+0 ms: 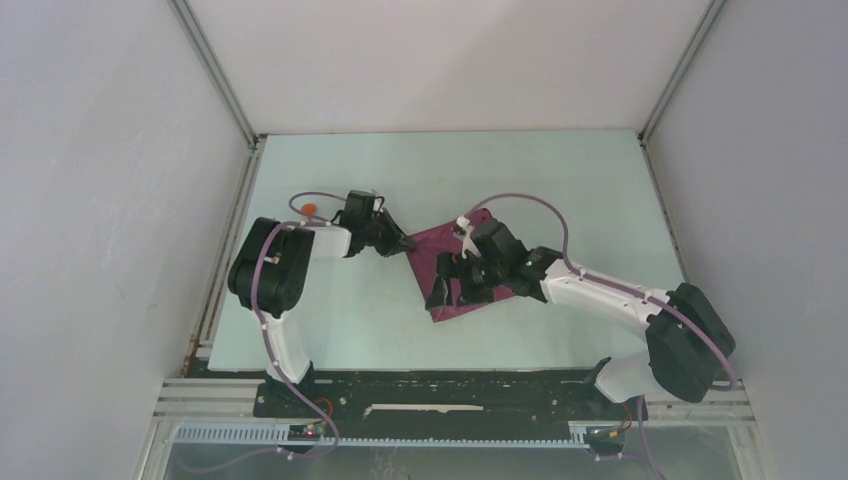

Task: Fold the napkin into a case and place the utensils inside
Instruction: Pick up the upper triangle-folded napkin from the center of the board.

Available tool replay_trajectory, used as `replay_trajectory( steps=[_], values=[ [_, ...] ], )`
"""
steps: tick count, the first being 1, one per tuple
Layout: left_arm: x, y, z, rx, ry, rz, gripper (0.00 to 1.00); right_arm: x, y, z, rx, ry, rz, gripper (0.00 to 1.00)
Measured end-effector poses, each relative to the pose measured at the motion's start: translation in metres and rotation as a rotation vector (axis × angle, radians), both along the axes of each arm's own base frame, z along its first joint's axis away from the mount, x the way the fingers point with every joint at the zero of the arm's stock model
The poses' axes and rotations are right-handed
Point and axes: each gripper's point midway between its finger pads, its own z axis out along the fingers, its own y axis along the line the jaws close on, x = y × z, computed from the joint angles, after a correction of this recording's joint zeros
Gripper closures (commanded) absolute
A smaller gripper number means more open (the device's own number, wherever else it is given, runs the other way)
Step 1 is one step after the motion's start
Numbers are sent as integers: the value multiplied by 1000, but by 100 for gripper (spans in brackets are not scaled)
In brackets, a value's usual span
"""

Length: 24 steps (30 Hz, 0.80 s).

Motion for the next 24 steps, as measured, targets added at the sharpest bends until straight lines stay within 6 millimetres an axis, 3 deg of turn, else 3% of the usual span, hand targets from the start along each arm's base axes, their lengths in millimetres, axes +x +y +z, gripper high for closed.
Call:
replay_trajectory(
  steps=[3, 7, 10, 12, 16, 18, 21, 24],
  values=[
    [-3, 2, 1, 4, 16, 3, 78, 27, -6, 10, -156, -130, -50, 18],
    [-5, 5, 18, -11, 17, 3, 65, 53, -8, 5, -346, -230, -76, 32],
    [3, 12, 55, -35, -35, 17, 60, 62, 0, -8, -470, -275, -46, 36],
    [9, 23, 86, -56, -95, 38, 59, 63, 10, -18, -528, -292, -18, 33],
    [10, 62, 143, -84, -219, 113, 56, 60, 32, -43, -646, -317, 52, 28],
    [2, 78, 157, -81, -255, 139, 56, 55, 38, -54, -697, -326, 83, 29],
    [-18, 89, 158, -63, -265, 149, 56, 50, 39, -63, -755, -331, 107, 33],
    [-42, 92, 140, -41, -227, 131, 55, 46, 36, -67, -795, -335, 117, 40]
  ],
)
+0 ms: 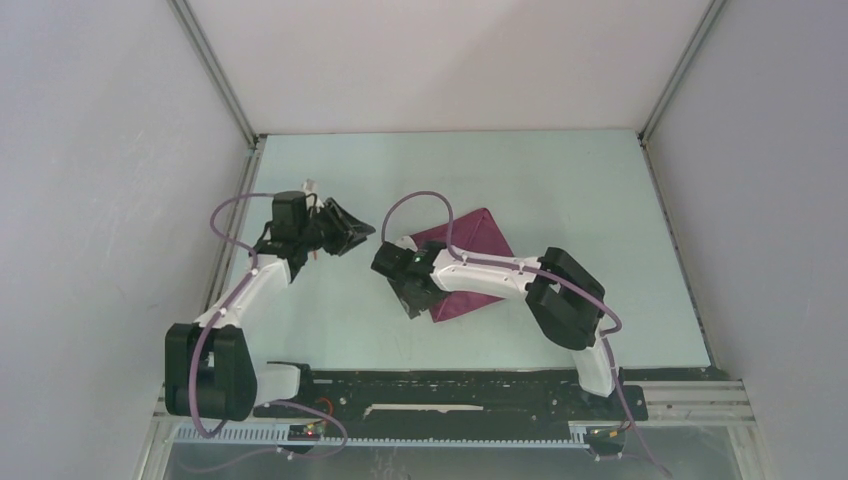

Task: Fold the napkin into a case and place the utensils inside
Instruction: Pick up the upper triangle-folded napkin from the center of the board.

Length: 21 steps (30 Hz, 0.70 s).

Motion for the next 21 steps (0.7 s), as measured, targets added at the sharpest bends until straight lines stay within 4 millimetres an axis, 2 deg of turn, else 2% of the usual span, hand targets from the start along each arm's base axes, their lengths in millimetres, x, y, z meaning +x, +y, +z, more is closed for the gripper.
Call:
replay_trajectory(
  steps=[3, 7, 21],
  values=[
    [-18, 3, -18, 21, 50, -8, 55, 0, -5, 0, -28, -1, -8, 48],
    [-29, 5, -29, 37, 82, -15, 55, 1, -4, 1, -38, 0, -23, 50],
    [-26, 18, -26, 58, 56, 6, 54, -7, -17, -19, -120, 42, -68, 52]
  ],
)
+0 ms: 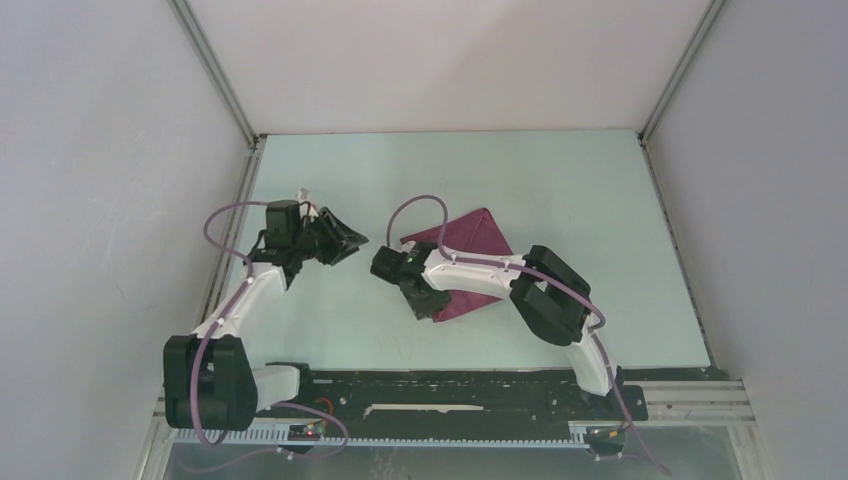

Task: Fold the napkin into a case and place the utensils inside
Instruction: Pick up the upper triangle-folded napkin from the center of the board.

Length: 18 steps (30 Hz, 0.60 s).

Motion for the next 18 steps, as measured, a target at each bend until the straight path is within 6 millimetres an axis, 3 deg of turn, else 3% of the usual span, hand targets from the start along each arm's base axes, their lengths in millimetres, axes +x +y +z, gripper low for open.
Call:
replay_trajectory(
  steps=[9, 15, 18],
  values=[
    [-1, 6, 12, 3, -38, 12, 53, 3, 0, -6, -5, 5, -18, 58],
    [-6, 7, 4, 3, -17, 14, 52, 5, 2, -8, 1, 1, -23, 78],
    [-10, 7, -1, 3, -3, 14, 51, 7, 1, -9, -2, -9, -25, 96]
  ],
)
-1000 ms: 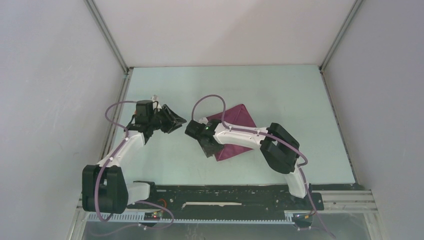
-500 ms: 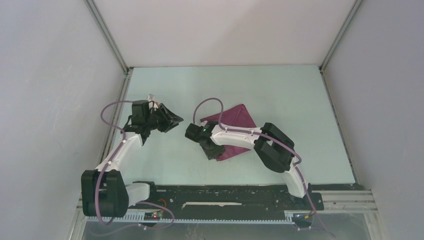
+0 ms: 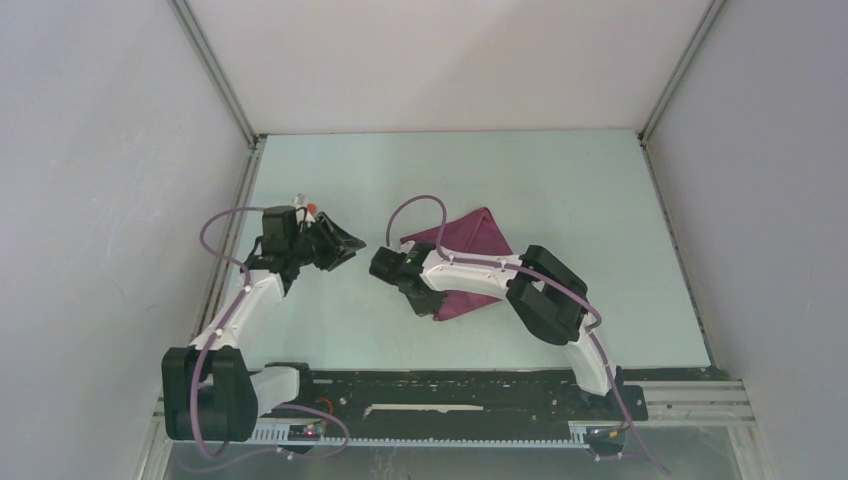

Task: Fold the napkin into a case and place the utensils inside
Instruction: Pick up the upper triangle-folded napkin from the center of the board.

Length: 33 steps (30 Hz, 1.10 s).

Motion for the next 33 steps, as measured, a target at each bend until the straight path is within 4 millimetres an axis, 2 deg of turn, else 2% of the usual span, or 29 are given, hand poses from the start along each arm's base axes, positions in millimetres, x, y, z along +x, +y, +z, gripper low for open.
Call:
replay_trajectory(
  steps=[1, 5, 6, 7, 10, 14, 18, 21, 26, 33],
  values=[
    [0, 0, 0, 0, 1, 0, 50, 1, -1, 0, -1, -3, 0, 100],
    [-1, -1, -2, -7, -3, -5, 44, 4, -2, 0, 12, 5, 6, 100],
    [-1, -3, -3, -16, -4, -13, 31, 5, -1, 0, 25, 17, 10, 100],
    [-1, -5, -4, -29, -2, -18, 26, 6, -1, 1, 45, 32, 15, 100],
    [1, -12, -16, -89, 29, -31, 22, 8, 1, 3, 139, 87, 11, 100],
    [0, -19, -37, -165, 97, -13, 19, 13, -3, 17, 266, 148, -20, 100],
    [10, -31, -44, -249, 115, 12, 19, 22, -5, 37, 372, 162, -32, 100],
    [21, -52, -47, -311, 124, 7, 19, 21, -4, 48, 421, 171, -18, 100],
    [28, -82, -62, -363, 164, -2, 19, 17, -3, 55, 461, 184, 4, 100],
    [56, -93, -74, -357, 154, 32, 39, 17, -8, 51, 481, 203, 4, 100]
  ],
)
